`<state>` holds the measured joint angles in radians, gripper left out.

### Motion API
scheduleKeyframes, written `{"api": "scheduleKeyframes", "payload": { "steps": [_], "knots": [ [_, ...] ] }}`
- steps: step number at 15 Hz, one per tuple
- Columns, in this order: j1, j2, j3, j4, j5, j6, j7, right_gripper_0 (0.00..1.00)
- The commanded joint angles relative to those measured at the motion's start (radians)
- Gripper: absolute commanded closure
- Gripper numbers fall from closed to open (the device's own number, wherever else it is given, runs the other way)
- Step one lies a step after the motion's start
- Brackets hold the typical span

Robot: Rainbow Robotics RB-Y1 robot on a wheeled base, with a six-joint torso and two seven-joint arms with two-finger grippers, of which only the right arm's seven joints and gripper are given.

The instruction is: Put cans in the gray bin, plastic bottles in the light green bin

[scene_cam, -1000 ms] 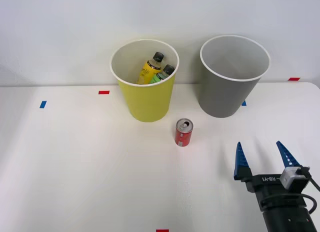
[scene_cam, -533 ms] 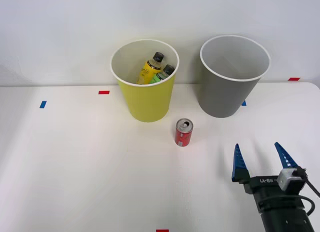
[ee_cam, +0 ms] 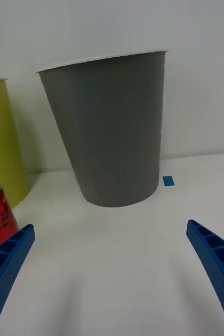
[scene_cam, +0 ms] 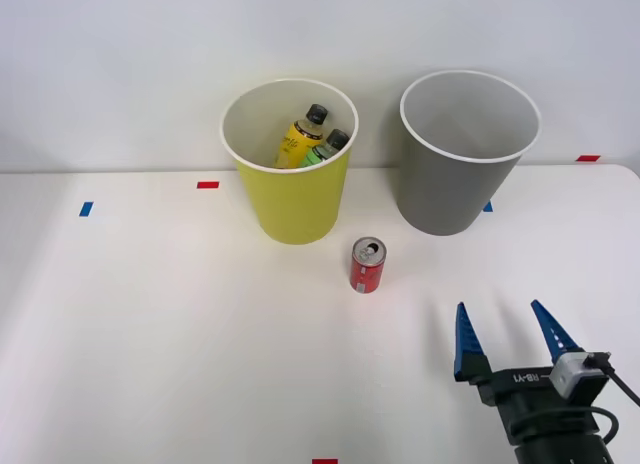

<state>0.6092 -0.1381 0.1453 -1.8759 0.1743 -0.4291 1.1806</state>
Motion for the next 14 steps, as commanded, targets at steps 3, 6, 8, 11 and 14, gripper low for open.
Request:
{"api": "scheduleKeyframes", "payload": {
  "steps": [3,6,8,11,14],
  "knots": [
    [0.011,0.003,0.01,0.107,0.053,-0.161,-0.068,0.0],
    [0.009,0.003,0.01,0.153,0.09,-0.224,-0.059,0.0],
    [0.043,0.012,0.01,0.152,0.125,-0.252,-0.059,0.0],
    [0.064,0.0,0.01,0.152,0.133,-0.295,-0.059,0.0],
    [0.086,0.0,0.01,0.152,0.131,-0.298,-0.039,0.0]
  ]
}}
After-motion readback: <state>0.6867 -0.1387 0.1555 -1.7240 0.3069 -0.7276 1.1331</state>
